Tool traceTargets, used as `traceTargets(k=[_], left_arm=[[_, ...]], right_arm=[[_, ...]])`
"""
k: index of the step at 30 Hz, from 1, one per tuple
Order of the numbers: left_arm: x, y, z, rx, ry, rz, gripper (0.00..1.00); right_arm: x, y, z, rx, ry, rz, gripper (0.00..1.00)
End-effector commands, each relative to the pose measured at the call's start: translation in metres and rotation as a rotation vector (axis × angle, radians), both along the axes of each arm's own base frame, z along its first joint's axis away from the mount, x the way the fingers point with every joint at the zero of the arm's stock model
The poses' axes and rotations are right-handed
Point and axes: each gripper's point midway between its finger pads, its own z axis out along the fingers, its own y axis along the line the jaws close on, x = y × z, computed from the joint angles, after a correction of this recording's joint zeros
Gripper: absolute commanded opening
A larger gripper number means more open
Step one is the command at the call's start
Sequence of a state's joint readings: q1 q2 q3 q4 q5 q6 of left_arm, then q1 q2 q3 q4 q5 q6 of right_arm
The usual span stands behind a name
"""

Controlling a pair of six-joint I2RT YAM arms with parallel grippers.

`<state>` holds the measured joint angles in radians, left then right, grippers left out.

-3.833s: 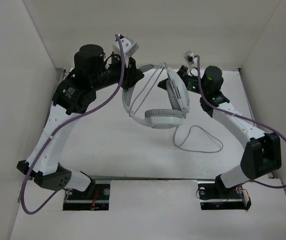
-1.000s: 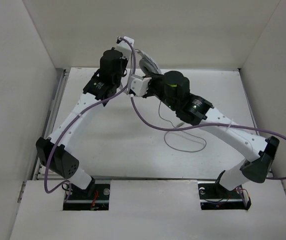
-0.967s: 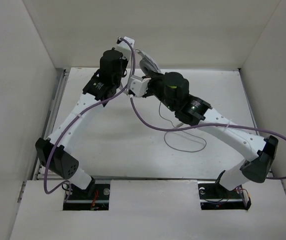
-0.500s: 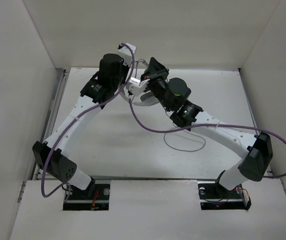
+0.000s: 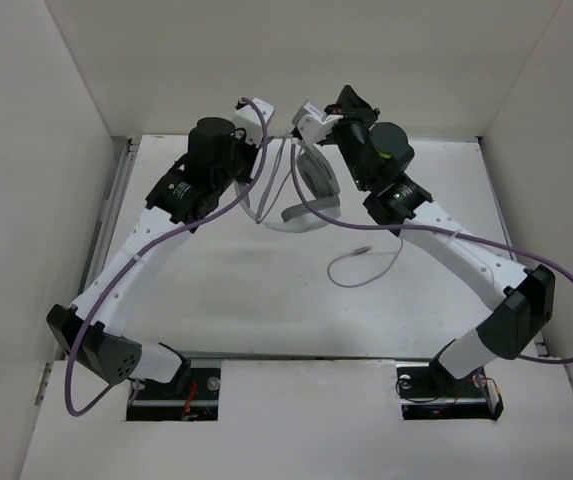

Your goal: Wrap the headphones

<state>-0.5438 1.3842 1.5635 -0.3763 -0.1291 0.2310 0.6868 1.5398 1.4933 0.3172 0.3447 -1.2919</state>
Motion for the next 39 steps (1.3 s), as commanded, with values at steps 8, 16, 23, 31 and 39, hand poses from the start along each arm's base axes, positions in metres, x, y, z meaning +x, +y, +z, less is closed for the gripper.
traceTargets(k=[8, 16, 23, 31, 39], left_arm=[[-0.054, -0.037, 0.057, -0.121, -0.080, -0.257, 0.00], [-0.067, -0.041, 0.091, -0.167, -0.132, -0.299, 0.00], [-0.069, -0.042, 0.097, -0.177, -0.135, -0.311, 0.00], [-0.064, -0.039, 0.084, -0.165, -0.103, -0.299, 0.00], [-0.063, -0.041, 0.071, -0.157, -0.068, -0.305, 0.00]], right_arm=[[0.019, -0.012, 0.001, 0.238, 0.148, 0.082, 0.15], [0.047, -0.035, -0.023, 0.369, 0.276, 0.071, 0.14], [0.052, -0.050, -0.028, 0.410, 0.285, 0.050, 0.13], [0.046, -0.063, -0.011, 0.470, 0.236, 0.048, 0.11], [0.037, -0.072, 0.002, 0.497, 0.207, 0.056, 0.10]])
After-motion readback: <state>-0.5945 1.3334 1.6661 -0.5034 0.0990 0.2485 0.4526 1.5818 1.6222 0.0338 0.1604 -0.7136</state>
